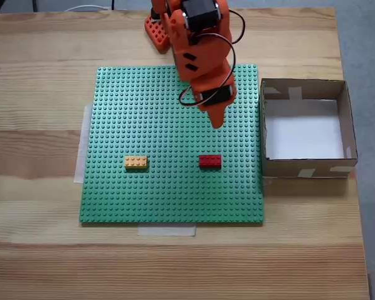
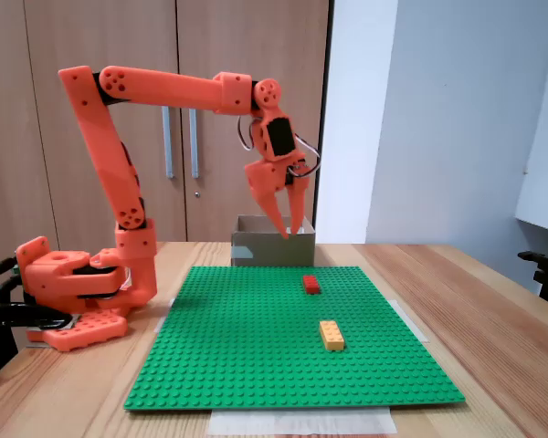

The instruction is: Pick the red lego block and put it in the box.

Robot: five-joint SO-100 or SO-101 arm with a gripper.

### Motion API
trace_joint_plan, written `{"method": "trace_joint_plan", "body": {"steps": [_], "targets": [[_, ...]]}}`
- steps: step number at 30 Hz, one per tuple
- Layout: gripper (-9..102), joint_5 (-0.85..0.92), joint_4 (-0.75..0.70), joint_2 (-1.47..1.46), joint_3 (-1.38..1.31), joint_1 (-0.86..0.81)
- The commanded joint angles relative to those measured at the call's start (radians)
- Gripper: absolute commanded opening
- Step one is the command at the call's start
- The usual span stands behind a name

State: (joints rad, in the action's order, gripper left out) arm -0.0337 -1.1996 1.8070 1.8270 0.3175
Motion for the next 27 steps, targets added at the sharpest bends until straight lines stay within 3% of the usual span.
{"method": "trace_joint_plan", "body": {"steps": [1,11,27], "targets": [[4,-0.014,0.028,-0.032,-0.005,0.000],[6,-0.132,0.163,-0.067,0.098,-0.023],[7,-0.126,0.325,-0.193,0.163,-0.014]]}}
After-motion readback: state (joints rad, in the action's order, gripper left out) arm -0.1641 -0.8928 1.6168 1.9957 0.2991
